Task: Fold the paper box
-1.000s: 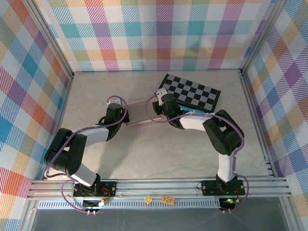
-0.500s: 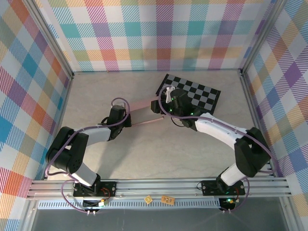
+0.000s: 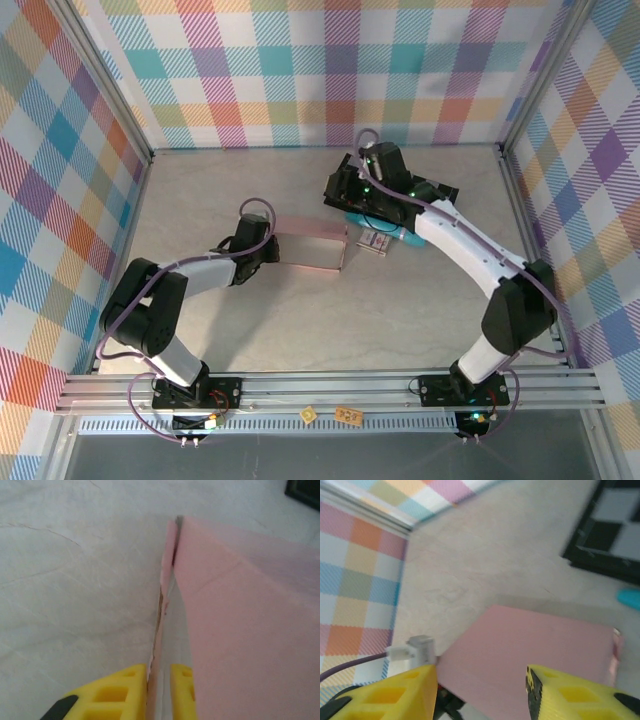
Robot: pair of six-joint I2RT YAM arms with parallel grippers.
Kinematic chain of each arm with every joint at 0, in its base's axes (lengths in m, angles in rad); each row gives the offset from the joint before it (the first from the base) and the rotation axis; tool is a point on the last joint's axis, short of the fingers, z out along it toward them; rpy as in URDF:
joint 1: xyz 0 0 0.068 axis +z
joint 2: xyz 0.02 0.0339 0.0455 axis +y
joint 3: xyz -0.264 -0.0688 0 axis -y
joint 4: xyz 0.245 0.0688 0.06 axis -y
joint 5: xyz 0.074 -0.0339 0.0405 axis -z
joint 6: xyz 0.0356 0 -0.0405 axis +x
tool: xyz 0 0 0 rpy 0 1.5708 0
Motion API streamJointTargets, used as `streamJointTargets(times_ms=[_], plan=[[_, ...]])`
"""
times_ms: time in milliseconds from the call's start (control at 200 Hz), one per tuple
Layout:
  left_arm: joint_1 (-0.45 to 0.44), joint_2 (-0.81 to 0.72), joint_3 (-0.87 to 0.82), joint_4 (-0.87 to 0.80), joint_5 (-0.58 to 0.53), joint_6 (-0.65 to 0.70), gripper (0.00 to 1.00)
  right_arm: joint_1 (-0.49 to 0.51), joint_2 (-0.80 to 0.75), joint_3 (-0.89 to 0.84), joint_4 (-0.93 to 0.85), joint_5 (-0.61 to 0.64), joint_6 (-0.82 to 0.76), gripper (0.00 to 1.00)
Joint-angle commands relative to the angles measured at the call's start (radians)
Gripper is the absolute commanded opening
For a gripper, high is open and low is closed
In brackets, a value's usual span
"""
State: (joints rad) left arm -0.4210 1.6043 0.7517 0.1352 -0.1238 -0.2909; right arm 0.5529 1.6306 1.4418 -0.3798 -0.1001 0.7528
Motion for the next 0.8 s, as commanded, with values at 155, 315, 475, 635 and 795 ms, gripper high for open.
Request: streamJointTargets(times_ms=[155,315,475,635,795], plan=[[-0.064,-0.251,0.016,-0.325,-0.007,-0.192,0.42,-0.066,0.073,-0.026,-0.207,-0.178,0.217,0.42],[-0.068,-0.403,0.019,-0.488,0.059,-0.318,0.44,-0.08,0.096,-0.013,-0.228,-0.215,0.242,0.41],[-0.056,-0.503,0.186,-0.739,0.054,-0.469,0.49,-0.101,0.116,0.002,-0.255,-0.258,0.247,0.39],[0.105,-0.36,0.438,-0.906,0.249,-0.541,0.53,-0.121,0.12,0.025,-0.274,-0.291,0.243,0.39],[0.183,-0.102,0.681,-1.016,0.382,-0.435,0.54,-0.141,0.164,0.077,-0.332,-0.325,0.217,0.42]])
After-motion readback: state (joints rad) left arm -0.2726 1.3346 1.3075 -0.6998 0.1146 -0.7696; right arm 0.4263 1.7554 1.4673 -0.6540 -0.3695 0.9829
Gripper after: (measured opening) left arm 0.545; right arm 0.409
